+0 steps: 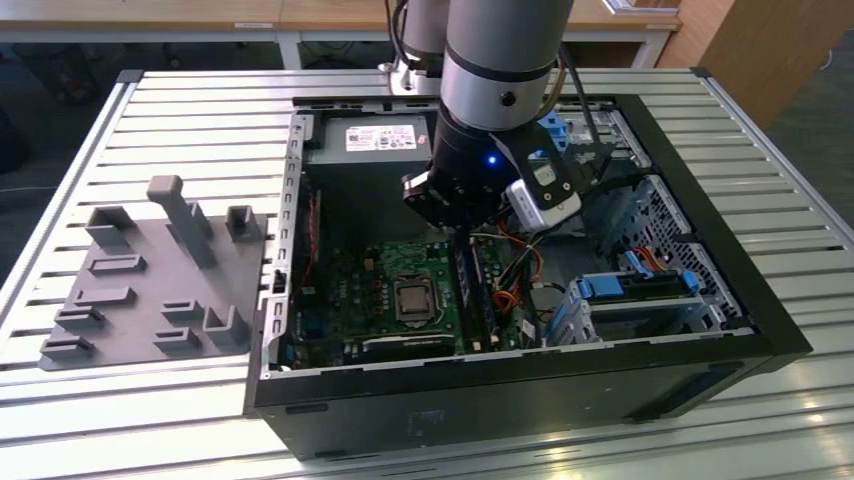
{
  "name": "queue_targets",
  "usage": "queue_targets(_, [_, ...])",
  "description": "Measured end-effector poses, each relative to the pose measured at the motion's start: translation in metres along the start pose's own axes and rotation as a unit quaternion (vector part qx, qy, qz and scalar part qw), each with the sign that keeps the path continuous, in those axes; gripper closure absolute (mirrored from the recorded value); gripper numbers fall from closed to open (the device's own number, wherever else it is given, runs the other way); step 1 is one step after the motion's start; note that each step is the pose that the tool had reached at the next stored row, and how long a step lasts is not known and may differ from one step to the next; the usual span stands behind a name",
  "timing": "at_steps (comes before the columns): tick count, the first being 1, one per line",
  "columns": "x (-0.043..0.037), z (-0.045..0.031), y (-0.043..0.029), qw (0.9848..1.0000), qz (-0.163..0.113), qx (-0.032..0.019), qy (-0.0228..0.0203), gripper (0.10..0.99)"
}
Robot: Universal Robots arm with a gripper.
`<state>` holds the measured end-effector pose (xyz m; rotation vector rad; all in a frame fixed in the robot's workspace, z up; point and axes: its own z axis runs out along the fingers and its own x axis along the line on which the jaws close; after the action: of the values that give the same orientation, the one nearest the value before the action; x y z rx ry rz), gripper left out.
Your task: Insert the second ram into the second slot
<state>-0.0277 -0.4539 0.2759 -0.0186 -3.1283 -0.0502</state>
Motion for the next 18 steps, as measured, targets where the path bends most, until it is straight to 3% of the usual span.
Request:
queue_targets(5, [-0.0001, 0.0076, -0.0002, 1.0000, 0.000, 0.0000, 0.0000, 0.969])
queue_targets(11, [-0.0001, 0.0090, -0.0003, 1.0000, 0.000, -0.0001, 0.0003, 0.969])
queue_targets(15, [-0.0002, 0.0142, -0.0005, 1.0000, 0.001, -0.0001, 0.0038, 0.969])
queue_targets(18, [-0.0004, 0.0177, -0.0021, 1.0000, 0.002, 0.0000, 0.0041, 0.969])
